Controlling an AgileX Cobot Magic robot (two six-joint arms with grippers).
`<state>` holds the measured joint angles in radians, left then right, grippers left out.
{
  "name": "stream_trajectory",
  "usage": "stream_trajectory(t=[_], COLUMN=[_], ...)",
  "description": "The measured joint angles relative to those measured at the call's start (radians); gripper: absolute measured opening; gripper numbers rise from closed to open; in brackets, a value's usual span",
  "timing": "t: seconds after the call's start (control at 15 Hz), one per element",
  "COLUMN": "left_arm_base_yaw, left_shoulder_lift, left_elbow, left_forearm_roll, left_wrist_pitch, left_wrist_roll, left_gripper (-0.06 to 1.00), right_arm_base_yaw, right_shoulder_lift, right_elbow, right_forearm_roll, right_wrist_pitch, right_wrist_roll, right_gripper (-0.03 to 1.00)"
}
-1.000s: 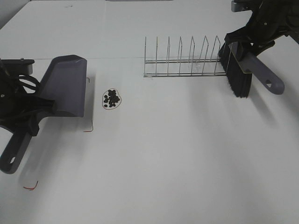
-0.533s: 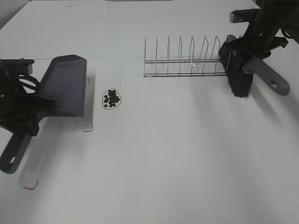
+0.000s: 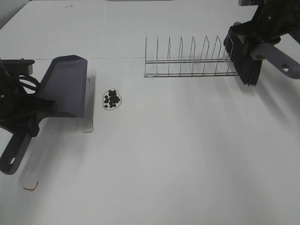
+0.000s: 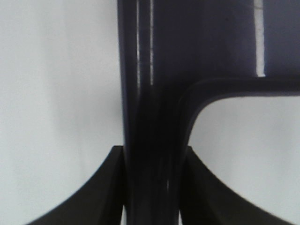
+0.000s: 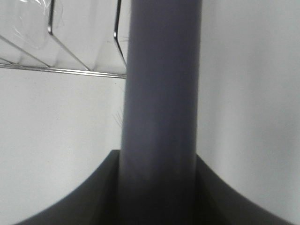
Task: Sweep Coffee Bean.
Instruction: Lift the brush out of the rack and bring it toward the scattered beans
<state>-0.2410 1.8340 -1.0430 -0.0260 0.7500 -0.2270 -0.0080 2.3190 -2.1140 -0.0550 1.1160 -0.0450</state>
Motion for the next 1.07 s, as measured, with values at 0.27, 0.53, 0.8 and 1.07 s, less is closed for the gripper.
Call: stream_trajectory(t=[0.27,0.53,0.8,1.07], left_arm_base_yaw=[0.000,0.000,-0.026,-0.046], left_shoulder_lift=[0.000,0.000,0.003,0.071], left_elbow=[0.000,0.000,0.000,0.000], left_forearm_roll=[0.000,0.001,0.001,0.004], left_wrist_pitch=[0.000,0.002,0.015,0.019], left_wrist_roll=[0.000,0.001,-0.001,-0.022], left_gripper=[0.27,0.27,0.27,0.27], right_arm_base_yaw=[0.001,0.001,0.013,0.162], right_shoulder_lift=[-0.130,-0.210,-0.430,-0.516], right_elbow=[-0.003,0.024,0.395,0.680], right_forearm_roll=[0.025,0.098,0.117,0.040], right_wrist_pitch=[0.082,0.108,0.049,-0.144], right_wrist_roll=[0.011,0.014,0.045,0.110], right_gripper=[0.35,0.35,0.35,0.35])
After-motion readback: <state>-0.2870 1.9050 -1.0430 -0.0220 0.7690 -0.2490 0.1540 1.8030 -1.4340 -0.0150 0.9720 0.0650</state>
